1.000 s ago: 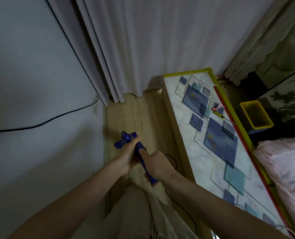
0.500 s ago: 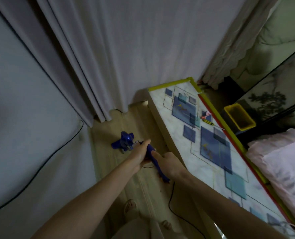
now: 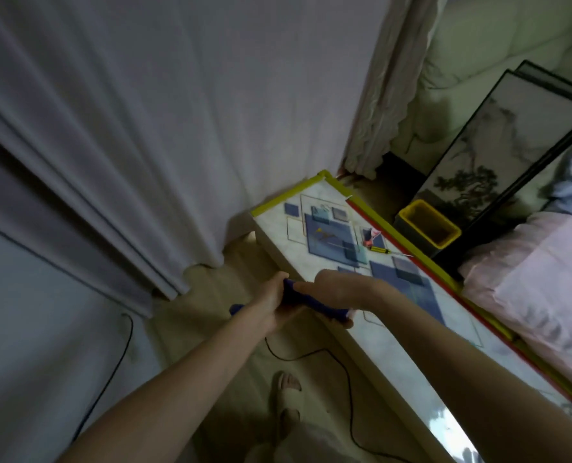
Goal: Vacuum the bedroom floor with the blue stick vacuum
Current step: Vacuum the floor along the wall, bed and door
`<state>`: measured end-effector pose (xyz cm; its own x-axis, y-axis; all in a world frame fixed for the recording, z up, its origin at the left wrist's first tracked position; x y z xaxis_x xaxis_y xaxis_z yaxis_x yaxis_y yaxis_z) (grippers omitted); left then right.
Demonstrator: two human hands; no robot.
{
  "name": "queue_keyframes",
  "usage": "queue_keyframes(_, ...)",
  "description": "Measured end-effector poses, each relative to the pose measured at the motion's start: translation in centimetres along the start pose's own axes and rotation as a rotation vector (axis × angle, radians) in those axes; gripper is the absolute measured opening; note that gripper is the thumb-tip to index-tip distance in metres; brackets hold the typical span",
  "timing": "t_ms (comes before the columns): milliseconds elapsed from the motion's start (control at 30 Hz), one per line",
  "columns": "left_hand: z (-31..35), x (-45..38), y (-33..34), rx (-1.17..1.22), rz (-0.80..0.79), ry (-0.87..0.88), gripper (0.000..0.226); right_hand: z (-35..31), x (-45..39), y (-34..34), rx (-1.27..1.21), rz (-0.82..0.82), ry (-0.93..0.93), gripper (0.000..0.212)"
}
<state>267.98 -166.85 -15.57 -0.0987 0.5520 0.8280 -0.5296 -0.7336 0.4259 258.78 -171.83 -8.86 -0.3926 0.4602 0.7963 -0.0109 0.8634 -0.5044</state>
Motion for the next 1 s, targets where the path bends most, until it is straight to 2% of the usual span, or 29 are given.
queue_keyframes(167,3.0,-1.1,4.2,0.016,-0.057,-0.029,0.021,-0.9,-2.0,-5.7,0.042,-0.122,-0.011,0.05)
queue_keyframes(233,4.0,-1.3,5.9,-0.007,-0.069,-0.041,0.026,-0.8,-2.7,-7.7,0.029,-0.161,0.021,0.046)
queue_keyframes(367,5.3,-2.1,9.0,0.037,-0.07,-0.081,0.023,0.3,-4.2,-10.9,0.032,-0.195,0.093,0.046)
queue_keyframes(533,4.2,-2.7,11.7,0.067,-0.125,-0.247,0.025,3.4,-3.8,-12.3,-0.088,-0.194,0.17,0.045)
queue_keyframes(633,3.4,-3.6,12.7,0.051,-0.159,-0.358,0.036,5.0,-3.1,-12.6,-0.146,-0.146,0.228,0.046)
queue_keyframes(800,3.3,-5.5,13.5,-0.142,-0.286,-0.538,0.043,6.1,-1.4,-12.4,-0.265,-0.046,0.37,0.051)
queue_keyframes(900,3.9,-6.4,13.4,-0.345,-0.332,-0.657,0.047,5.5,-0.6,-11.2,-0.45,-0.003,0.484,0.055)
queue_keyframes(1000,4.3,-6.1,12.3,-0.497,-0.304,-0.779,0.045,3.8,0.1,-8.6,-0.66,0.053,0.606,0.058)
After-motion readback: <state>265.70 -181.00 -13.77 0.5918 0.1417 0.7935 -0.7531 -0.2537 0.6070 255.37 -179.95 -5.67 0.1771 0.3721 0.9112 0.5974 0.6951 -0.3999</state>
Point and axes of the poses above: each hand's wrist, its own x-axis away from the middle knuckle, its own y-axis out of the palm, z = x × y, the point moved 6 cm from there along -x, towards the middle knuckle, and after that the axes turned 11 degrees about x, right-handed, at the moved point
